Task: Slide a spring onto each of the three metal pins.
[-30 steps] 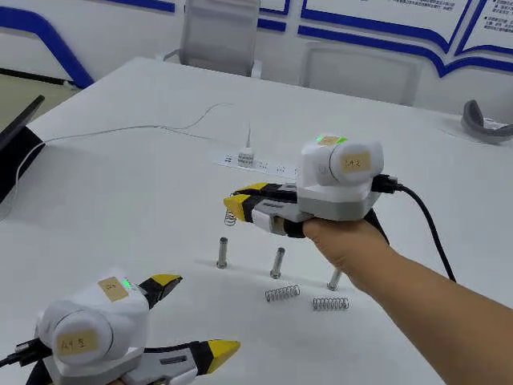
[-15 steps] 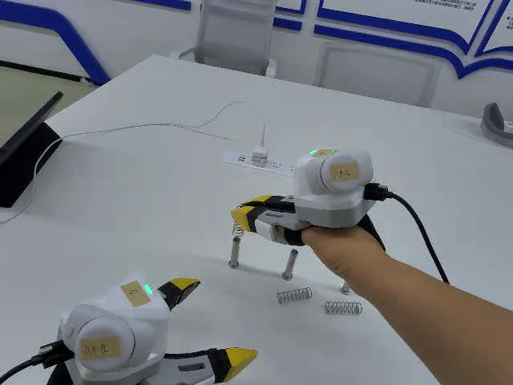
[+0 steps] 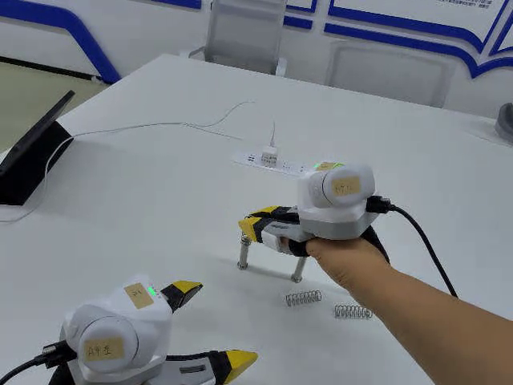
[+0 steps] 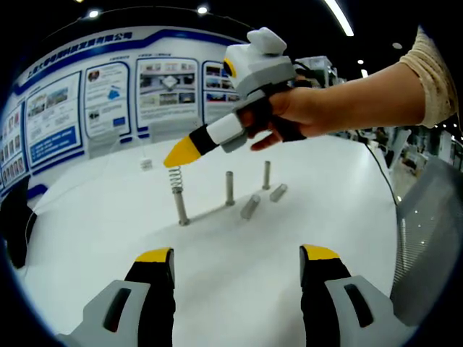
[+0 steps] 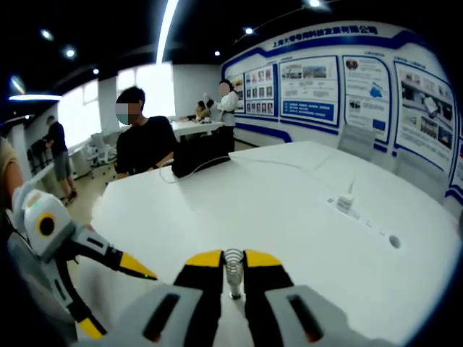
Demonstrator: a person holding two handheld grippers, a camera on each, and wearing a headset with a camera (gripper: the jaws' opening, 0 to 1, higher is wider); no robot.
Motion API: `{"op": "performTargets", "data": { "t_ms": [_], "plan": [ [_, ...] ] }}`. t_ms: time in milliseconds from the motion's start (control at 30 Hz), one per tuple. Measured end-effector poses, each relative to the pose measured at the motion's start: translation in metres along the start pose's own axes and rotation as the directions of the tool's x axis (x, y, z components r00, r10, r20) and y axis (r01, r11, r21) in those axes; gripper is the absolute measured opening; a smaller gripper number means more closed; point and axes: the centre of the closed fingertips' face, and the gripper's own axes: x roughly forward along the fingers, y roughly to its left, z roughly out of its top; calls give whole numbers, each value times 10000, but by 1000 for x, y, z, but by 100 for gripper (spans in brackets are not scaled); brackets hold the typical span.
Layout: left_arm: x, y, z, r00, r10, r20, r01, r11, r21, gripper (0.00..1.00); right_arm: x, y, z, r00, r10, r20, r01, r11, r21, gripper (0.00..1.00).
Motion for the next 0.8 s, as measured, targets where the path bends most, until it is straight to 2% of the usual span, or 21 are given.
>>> {"op": "performTargets", "data": {
  "t_ms": [367,800],
  "plan": [
    [0,0,-1,10000,-1,-82,2,10000,50,71,6,1,-17,9999,-82,-140,80,9999,-129,12],
    [1,1,1,9999,43,-98,-43,10000,74,71,16,1,-37,9974,-172,-704,158,9997,-206,12]
  ]
}}
